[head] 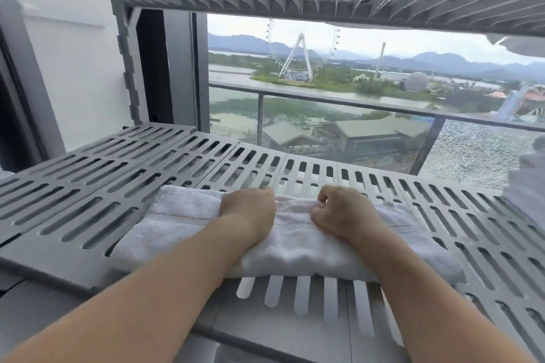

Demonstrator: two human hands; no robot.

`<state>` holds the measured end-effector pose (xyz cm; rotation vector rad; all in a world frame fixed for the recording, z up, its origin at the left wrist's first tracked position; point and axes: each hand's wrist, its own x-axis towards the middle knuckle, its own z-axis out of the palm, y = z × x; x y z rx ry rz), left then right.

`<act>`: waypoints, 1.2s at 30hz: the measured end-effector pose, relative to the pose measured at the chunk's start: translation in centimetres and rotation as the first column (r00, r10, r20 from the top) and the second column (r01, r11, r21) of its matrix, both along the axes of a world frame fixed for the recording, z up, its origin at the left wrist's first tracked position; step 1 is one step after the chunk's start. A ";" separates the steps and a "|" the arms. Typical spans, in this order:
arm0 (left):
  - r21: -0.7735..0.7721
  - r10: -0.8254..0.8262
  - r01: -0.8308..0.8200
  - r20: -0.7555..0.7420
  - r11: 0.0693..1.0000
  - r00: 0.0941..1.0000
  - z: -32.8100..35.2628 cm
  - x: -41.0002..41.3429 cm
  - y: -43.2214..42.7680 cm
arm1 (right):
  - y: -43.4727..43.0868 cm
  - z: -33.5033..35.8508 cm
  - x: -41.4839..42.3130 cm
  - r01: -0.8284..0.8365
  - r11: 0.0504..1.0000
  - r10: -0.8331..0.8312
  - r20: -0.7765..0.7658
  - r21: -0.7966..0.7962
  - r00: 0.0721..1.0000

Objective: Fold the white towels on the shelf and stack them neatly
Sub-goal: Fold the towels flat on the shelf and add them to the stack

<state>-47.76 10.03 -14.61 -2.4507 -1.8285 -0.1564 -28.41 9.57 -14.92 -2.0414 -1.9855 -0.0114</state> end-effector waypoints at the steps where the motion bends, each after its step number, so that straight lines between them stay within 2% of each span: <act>1: 0.012 -0.028 0.027 0.016 1.000 0.999 -0.1 -0.1 0.5 | -0.3 -0.3 0.0 0.029 0.998 -0.030 0.013 0.059 0.999; 4: 0.015 -0.103 0.102 0.071 0.995 0.992 -0.3 -0.4 2.3 | -1.2 -0.9 0.0 0.107 0.968 -0.125 0.071 0.226 0.990; 8: 0.065 -0.228 0.220 0.163 0.973 0.960 -0.1 -0.3 4.0 | -2.4 -1.3 0.7 0.127 0.970 -0.146 0.077 0.206 0.986; 12: 0.014 -0.255 0.255 0.068 0.967 0.965 0.2 -0.8 4.1 | -4.1 -1.5 0.9 0.144 0.946 -0.161 0.036 0.290 0.986; 17: -0.035 -0.331 0.332 0.027 0.943 0.943 1.7 -3.4 3.0 | -6.2 -1.2 -0.2 0.124 0.872 -0.220 0.154 0.474 0.963; 22: 0.106 -0.379 0.371 0.063 0.923 0.923 3.1 -6.0 1.4 | -8.9 0.1 -1.2 0.145 0.912 -0.268 0.291 0.384 0.918; 26: 0.163 -0.402 0.386 0.082 0.908 0.912 3.9 -7.0 -0.2 | -11.6 0.9 -2.5 0.196 0.896 -0.310 0.246 0.398 0.918; 29: 0.132 -0.432 0.420 0.084 0.898 0.898 3.8 -7.9 -2.1 | -13.4 0.9 -3.6 0.236 0.901 -0.334 0.236 0.363 0.912; 31: 0.092 -0.436 0.430 0.045 0.898 0.899 3.7 -8.6 -3.9 | -14.5 1.0 -3.9 0.255 0.926 -0.321 0.224 0.278 0.920; 34: 0.030 -0.386 0.392 -0.121 0.919 0.915 3.6 -9.5 -6.8 | -16.4 1.1 -4.2 0.294 0.956 -0.291 0.214 0.019 0.932; 36: -0.004 -0.349 0.355 -0.194 0.935 0.917 3.1 -10.0 -8.5 | -17.6 1.0 -4.3 0.266 0.964 -0.255 0.250 -0.008 0.934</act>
